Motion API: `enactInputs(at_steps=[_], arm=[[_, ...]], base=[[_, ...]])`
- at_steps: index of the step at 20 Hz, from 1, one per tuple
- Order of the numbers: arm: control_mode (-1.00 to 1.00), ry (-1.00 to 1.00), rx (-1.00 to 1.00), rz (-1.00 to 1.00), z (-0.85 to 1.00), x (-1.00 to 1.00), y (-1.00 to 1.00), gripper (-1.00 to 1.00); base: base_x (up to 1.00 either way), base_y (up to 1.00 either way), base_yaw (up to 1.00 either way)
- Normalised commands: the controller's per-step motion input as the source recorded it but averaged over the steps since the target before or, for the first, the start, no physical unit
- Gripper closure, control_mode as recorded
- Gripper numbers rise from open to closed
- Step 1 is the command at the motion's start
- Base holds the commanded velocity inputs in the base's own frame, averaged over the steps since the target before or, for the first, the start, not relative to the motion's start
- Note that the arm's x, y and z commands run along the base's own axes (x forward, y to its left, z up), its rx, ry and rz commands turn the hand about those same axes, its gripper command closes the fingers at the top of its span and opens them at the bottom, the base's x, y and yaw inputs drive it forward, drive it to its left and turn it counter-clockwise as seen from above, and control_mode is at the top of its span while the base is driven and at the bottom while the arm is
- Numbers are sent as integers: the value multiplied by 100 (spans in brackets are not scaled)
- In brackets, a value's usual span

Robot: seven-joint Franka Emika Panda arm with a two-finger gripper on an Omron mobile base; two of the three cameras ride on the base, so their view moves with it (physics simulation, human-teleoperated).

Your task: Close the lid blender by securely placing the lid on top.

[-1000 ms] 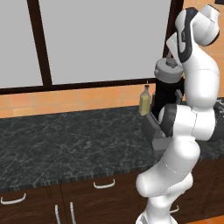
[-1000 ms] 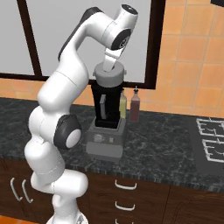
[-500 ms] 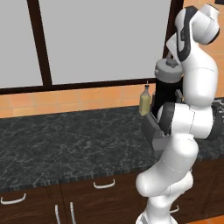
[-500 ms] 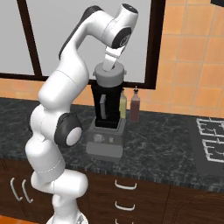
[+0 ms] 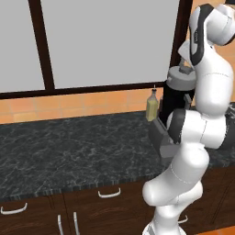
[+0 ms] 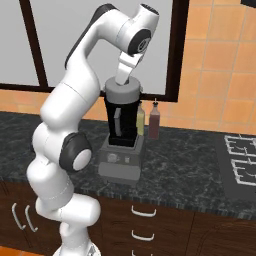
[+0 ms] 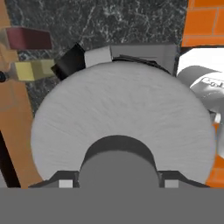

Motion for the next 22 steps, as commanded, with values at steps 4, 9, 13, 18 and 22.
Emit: enactInputs(at_steps=[4,9,13,18,22], arm=[[-100,4,0,0,0,-42,0,100],[-100,4,0,0,-4,-21,0,100],[-100,1,-3,0,-30,-8,11,100],[-100,1,0,1,-27,-9,-7,100],[-100,-2,0,2,-16,-25,-21,-100]], base=[[0,0,0],[0,0,0],[0,0,0],[0,0,0],[0,0,0]])
